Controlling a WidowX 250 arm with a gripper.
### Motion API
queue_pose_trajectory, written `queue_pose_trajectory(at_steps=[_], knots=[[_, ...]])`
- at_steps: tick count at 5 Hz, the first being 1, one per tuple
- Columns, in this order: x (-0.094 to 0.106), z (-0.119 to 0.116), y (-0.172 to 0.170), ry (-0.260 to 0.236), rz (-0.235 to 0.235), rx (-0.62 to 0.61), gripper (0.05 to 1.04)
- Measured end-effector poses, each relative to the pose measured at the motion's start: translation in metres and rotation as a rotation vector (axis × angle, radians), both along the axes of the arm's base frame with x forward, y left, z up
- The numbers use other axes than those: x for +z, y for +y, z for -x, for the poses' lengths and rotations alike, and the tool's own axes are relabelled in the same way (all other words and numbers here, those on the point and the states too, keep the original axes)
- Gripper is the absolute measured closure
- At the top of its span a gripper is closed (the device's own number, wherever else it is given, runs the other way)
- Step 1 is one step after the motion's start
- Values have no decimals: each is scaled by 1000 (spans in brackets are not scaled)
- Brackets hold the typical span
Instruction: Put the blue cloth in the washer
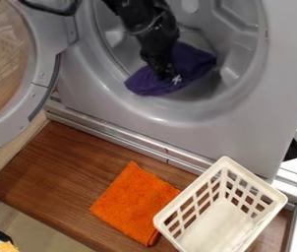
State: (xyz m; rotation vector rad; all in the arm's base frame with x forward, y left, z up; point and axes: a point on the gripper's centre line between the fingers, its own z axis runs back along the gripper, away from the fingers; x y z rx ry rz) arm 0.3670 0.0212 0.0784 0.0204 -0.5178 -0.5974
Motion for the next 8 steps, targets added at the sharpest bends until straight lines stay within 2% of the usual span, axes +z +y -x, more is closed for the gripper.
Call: queue_pose_trajectory(at_steps=[1,2,4,5,6,7,8], knots=[[-14,-8,-5,33,-2,-30,995],[-27,-11,-8,94,11,-54,833],[-28,-9,-7,105,17,-40,252],[-29,-7,-8,114,17,-43,75],[-30,-3,-6,136,3,-47,79],[-9,5,-6,95,-34,-66,83],[11,24,-6,63,-45,-44,83]])
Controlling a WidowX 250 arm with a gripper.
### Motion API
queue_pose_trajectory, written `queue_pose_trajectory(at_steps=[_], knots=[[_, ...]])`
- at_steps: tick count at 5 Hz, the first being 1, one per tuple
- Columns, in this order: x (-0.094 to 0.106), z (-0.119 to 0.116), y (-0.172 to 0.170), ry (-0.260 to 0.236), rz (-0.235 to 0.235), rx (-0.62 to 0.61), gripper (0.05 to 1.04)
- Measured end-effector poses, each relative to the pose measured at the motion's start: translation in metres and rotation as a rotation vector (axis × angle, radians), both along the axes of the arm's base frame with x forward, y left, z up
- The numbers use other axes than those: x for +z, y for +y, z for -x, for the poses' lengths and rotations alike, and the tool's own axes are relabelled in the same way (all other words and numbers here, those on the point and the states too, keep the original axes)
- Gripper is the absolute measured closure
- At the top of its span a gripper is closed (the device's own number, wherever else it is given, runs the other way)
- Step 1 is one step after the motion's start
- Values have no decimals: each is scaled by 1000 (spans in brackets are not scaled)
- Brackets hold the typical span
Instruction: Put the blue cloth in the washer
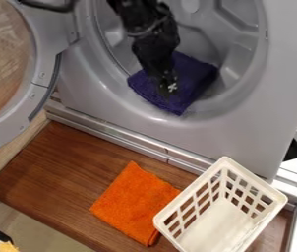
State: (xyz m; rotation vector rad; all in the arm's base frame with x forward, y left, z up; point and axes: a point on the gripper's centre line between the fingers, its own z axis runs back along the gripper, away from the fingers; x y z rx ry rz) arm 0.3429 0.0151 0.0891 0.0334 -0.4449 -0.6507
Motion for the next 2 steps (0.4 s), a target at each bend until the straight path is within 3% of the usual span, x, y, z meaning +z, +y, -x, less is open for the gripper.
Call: queue_pose_trajectory(at_steps=[1,2], knots=[[1,20,3,25,22,29,84],[2,20,4,26,21,29,83]])
